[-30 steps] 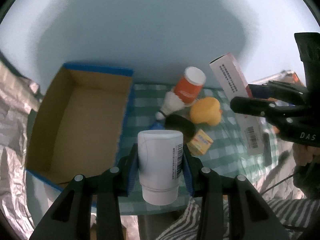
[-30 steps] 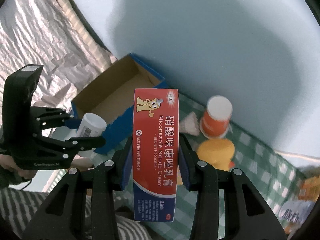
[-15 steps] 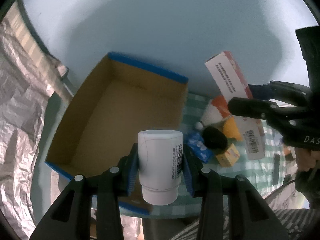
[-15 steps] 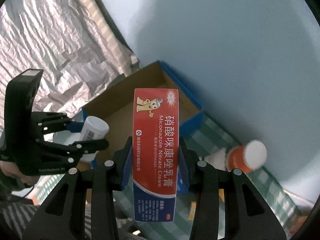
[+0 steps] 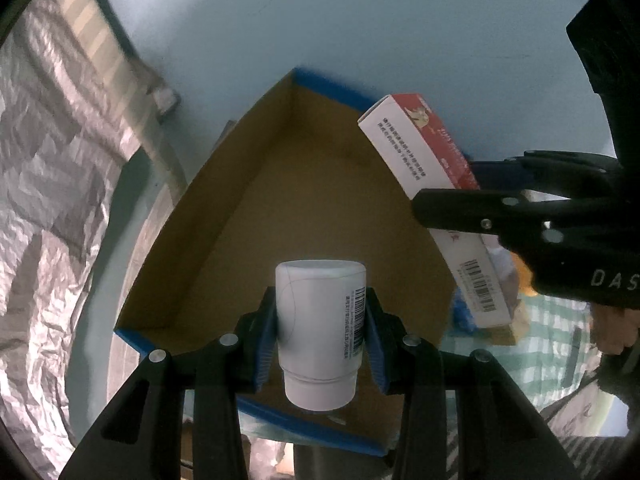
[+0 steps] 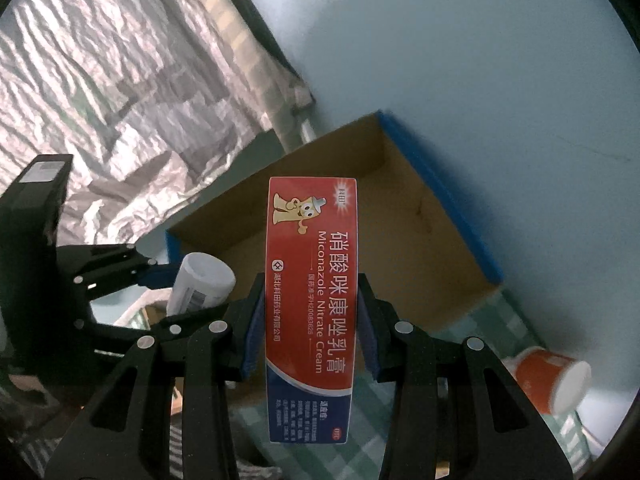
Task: Organize objects
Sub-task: 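Carry the pill bottle and cream box over the cardboard box with both tools, then open both tools to drop the bottle and cream box into the box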
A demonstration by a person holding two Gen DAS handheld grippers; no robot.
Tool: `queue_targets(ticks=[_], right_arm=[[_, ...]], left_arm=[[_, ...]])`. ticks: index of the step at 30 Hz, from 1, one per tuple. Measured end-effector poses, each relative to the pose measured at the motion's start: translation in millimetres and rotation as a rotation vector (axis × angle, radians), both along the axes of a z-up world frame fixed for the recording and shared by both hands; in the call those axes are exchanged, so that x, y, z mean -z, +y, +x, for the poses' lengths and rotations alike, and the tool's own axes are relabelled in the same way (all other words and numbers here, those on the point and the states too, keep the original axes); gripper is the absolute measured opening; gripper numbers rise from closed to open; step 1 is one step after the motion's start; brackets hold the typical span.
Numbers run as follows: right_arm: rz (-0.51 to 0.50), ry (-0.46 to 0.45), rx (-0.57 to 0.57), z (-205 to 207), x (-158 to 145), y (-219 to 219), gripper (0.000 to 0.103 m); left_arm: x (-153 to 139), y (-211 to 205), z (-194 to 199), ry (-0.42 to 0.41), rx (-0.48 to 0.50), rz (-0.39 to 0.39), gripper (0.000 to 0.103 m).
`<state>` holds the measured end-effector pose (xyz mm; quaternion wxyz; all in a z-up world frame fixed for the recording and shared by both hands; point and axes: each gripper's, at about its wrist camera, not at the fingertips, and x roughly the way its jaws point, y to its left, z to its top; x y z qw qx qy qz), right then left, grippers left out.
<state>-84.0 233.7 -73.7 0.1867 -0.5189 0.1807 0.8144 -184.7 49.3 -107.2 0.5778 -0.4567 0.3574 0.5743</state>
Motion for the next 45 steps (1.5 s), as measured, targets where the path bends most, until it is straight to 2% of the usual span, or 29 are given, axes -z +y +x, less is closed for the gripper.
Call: queue_targets(ticks=[9, 13, 14, 17, 19, 20, 21, 29, 43, 45], right_arm=[[-0.094, -0.063, 0.075, -23, 56, 10, 0.041], [-0.120, -0.090, 0.120, -24, 69, 13, 0.041], [-0.122, -0.097, 0.132, -24, 72, 14, 0.041], [-0.123, -0.114, 0.186, -25, 75, 16, 0.041], [-0.112, -0.113, 0.208, -24, 73, 16, 0.048], [-0.104, -0.110, 0.217, -23, 72, 15, 0.058], [-0.096, -0.105, 0.231, -21, 70, 15, 0.062], [-0.063, -0.064, 0.268, -9, 47, 9, 0.062], [-0.013, -0.046, 0.349, 32, 14, -10, 0.062], [-0.001, -0.047, 0.365, 41, 8, -14, 0.065]], left_arm=[[30, 6, -13, 0.011, 0.003, -0.050, 0.040], [45, 8, -13, 0.024, 0.014, -0.091, 0.040], [47, 8, -12, 0.019, -0.046, -0.098, 0.040], [49, 8, -9, 0.029, -0.039, -0.105, 0.042], [48, 7, -7, 0.036, -0.038, -0.109, 0.050], [48, 7, -7, 0.041, -0.040, -0.107, 0.056], [45, 6, -6, 0.048, -0.045, -0.099, 0.057], [27, -2, 0, 0.037, -0.052, -0.075, 0.066], [-2, -15, 41, 0.000, -0.003, -0.039, 0.066], [-5, -15, 50, -0.007, 0.014, -0.033, 0.066]])
